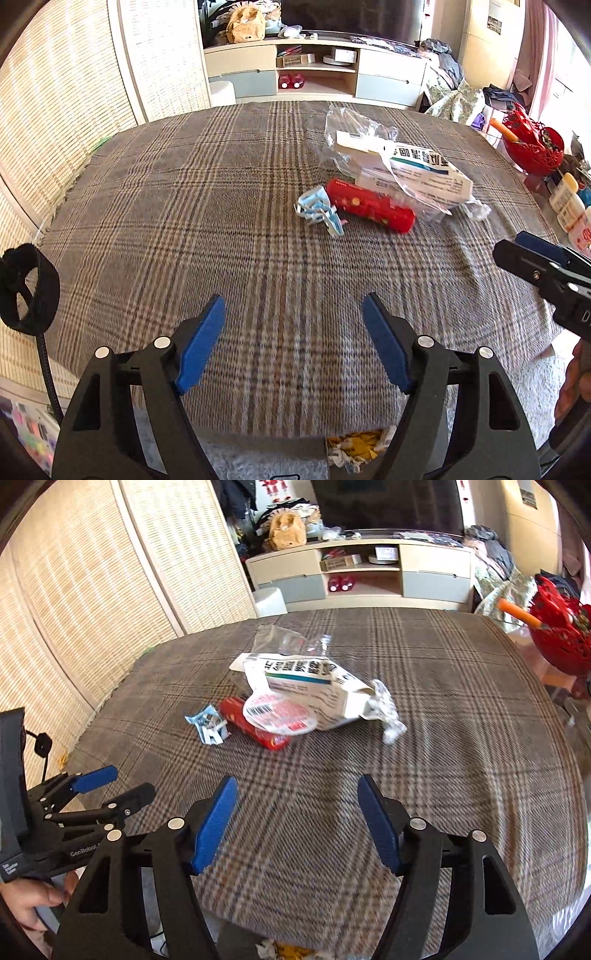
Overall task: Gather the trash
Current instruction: 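Grasp the second blue plastic piece with the left tool while the right tool grasps the clear plastic spoon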
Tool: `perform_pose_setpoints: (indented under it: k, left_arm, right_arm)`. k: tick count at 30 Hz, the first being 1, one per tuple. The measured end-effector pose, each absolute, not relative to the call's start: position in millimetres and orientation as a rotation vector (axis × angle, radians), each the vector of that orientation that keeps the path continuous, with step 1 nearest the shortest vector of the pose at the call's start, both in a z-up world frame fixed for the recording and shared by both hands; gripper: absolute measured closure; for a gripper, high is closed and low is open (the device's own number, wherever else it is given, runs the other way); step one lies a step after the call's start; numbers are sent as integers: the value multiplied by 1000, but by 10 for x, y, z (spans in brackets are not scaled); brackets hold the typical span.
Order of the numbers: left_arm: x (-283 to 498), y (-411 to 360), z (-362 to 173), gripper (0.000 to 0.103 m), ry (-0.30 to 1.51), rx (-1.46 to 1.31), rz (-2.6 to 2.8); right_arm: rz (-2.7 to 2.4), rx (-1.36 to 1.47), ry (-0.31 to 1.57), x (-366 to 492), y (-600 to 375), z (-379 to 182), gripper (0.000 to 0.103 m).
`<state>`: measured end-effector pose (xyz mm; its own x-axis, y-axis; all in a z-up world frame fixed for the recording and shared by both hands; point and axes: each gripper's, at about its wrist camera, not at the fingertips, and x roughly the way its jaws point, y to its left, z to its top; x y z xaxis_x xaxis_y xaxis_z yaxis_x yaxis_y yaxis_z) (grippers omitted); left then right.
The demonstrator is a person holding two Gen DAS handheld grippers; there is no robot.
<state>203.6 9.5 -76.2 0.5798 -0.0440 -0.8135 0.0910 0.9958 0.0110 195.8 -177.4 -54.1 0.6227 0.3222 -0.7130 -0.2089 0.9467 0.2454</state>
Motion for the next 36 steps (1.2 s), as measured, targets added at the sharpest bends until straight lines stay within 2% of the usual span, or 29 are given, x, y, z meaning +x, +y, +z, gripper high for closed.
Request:
perform_pose_setpoints:
  k: [20,23,28,30,34,36]
  left_arm:
    - [2839,257,-834,31,952,28,-48]
    - [2885,196,-848,31,951,23,-61]
    - [2991,104,-897,31,961,25,-79]
    - [3029,63,-943,33,970,25,-86]
    - [3106,-3,-1070,43,1003,27,-106]
    - [3132,-25,-1138,54,1020,14,-128]
  right_arm:
    - [373,-21,879,2752,-1251,-773,37]
    - [386,-15,890,2806,-1277,-815,51]
    - [419,16,881,2867,-1360,-792,66]
    - [425,24,892,2890,-1397,-801,76]
    - [445,52,890,2893,-1459,-811,76]
    - [454,53,894,2888,-1460,-828,77]
